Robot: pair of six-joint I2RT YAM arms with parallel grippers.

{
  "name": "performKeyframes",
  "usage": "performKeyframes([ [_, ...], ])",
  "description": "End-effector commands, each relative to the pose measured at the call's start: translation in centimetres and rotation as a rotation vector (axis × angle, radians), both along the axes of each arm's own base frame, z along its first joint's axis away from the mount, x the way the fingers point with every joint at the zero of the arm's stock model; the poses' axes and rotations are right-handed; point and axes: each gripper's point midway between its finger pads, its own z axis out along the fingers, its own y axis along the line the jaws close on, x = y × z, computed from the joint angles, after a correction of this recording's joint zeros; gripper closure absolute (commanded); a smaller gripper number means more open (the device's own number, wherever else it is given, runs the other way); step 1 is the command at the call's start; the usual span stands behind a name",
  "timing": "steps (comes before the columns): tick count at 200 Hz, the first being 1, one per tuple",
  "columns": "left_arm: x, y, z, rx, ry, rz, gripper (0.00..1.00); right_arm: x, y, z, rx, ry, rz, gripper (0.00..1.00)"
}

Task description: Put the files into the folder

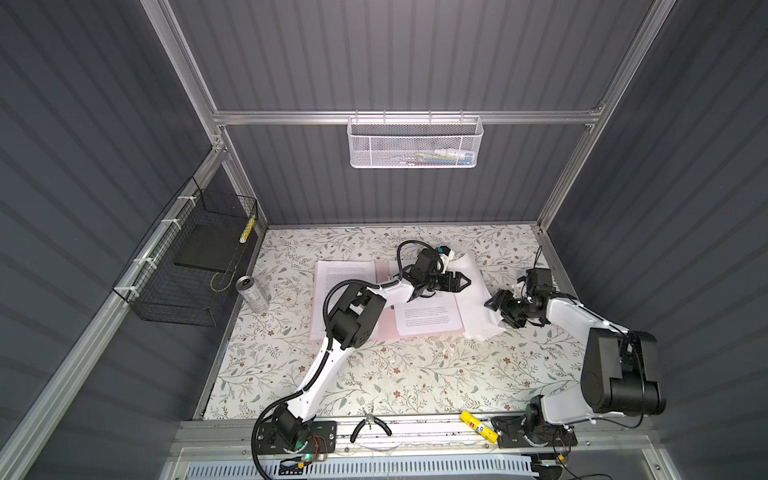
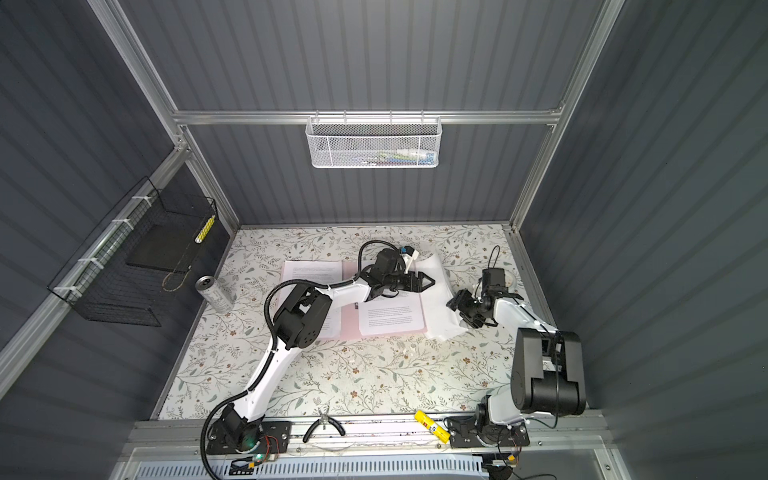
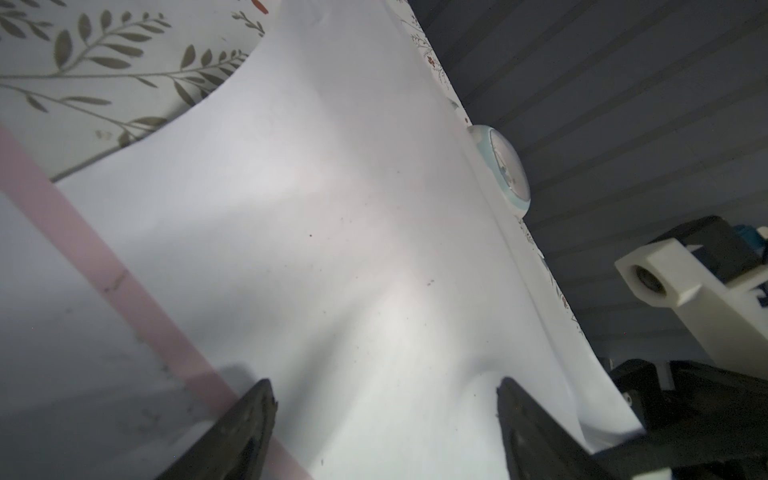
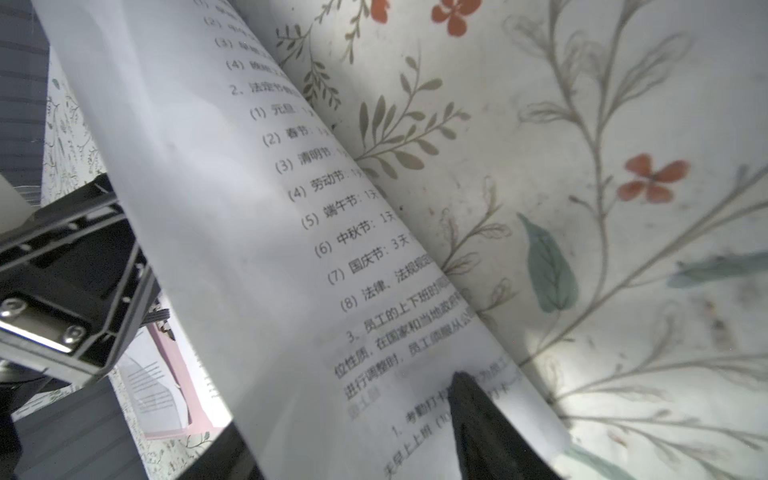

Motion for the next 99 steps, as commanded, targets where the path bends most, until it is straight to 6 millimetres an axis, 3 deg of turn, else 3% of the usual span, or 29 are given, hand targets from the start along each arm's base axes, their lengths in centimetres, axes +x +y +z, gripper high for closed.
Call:
performKeyframes([
  [1,-0.5,1.8,-3.8,0.082,0.099,0.031,0.15,-0.3,-1.1,0.5,-0.091,-0.006,-0.002,0.31],
  [22,-0.4,1.7,-3.8,0.079,0.100,0.032,0.15,0.5,-1.4,0.8,-0.122,-0.027,0.034,0.29],
  [55,-0.4,1.7,-4.1,0.085,0.104,0.031,0.15,1.6,-1.2,-0.6,-0.114,-0.001,0.059,0.33],
  [80,-0.4,1.9,-4.2,0.087,0.104,0.032,0.15,2.3,-1.3,-1.5,-0.107,0.006,0.049,0.40],
  [99,-0.3,2.1,-4.0,0.088,0.097,0.035,0.15,2.4,-1.4,-1.2,-0.108,-0.008,0.028,0.51],
])
